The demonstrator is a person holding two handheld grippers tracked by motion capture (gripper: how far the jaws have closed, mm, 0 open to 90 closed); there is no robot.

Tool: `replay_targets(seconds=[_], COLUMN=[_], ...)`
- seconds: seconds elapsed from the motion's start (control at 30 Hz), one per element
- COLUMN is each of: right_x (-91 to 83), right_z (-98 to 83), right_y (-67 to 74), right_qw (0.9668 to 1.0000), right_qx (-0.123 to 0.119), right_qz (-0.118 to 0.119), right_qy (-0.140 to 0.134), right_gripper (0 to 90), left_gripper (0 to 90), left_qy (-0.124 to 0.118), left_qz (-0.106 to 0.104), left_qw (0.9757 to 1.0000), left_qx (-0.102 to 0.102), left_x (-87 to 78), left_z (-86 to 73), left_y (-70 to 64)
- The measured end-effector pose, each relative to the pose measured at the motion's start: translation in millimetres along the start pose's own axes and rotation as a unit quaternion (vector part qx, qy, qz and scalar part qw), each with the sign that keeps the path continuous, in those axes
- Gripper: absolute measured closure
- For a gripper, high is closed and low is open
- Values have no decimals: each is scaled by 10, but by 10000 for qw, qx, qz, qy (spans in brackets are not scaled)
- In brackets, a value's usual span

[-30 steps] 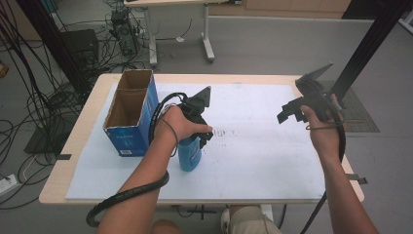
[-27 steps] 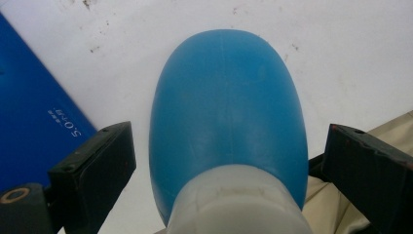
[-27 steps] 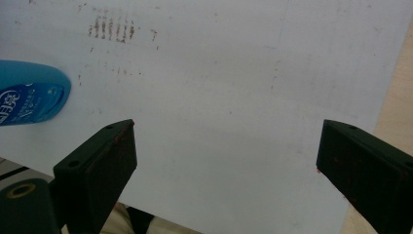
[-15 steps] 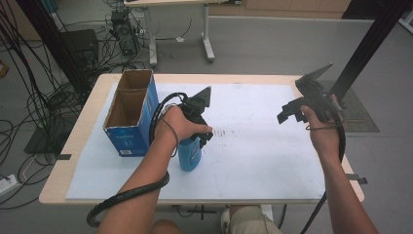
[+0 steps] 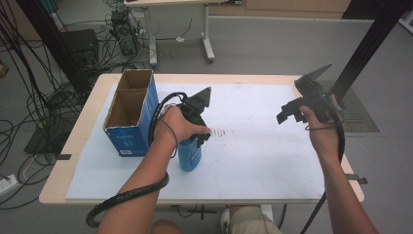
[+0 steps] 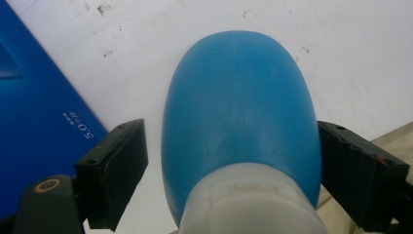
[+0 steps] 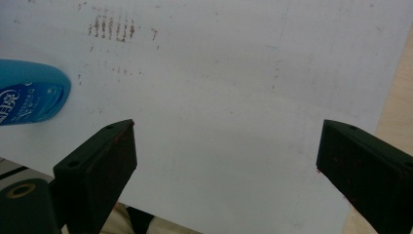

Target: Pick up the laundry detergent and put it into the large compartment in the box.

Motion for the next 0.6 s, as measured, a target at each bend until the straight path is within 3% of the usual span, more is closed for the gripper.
replay_targets(seconds=[0.6], right_x=[8], right_z=[3], right_y=[4], right_qw=[10000], right_qx=[6], right_qz=[-5], right_qy=[-2], right_gripper=[76], left_gripper=[293], left_qy=[-44], left_qz=[7], left_qw=[10000], left_qx=[44], left_x=[26], left_z=[-21], left_y=[-2])
Point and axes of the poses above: each handheld gripper's, and its own axes: x roughly forward along the jaws, z roughly out of its top, y roughly to its left, the point moved 1 cm from there along x, roughly forward along the jaws, and after that the axes turned 3 degrees about -y, right-handed, at the moved point
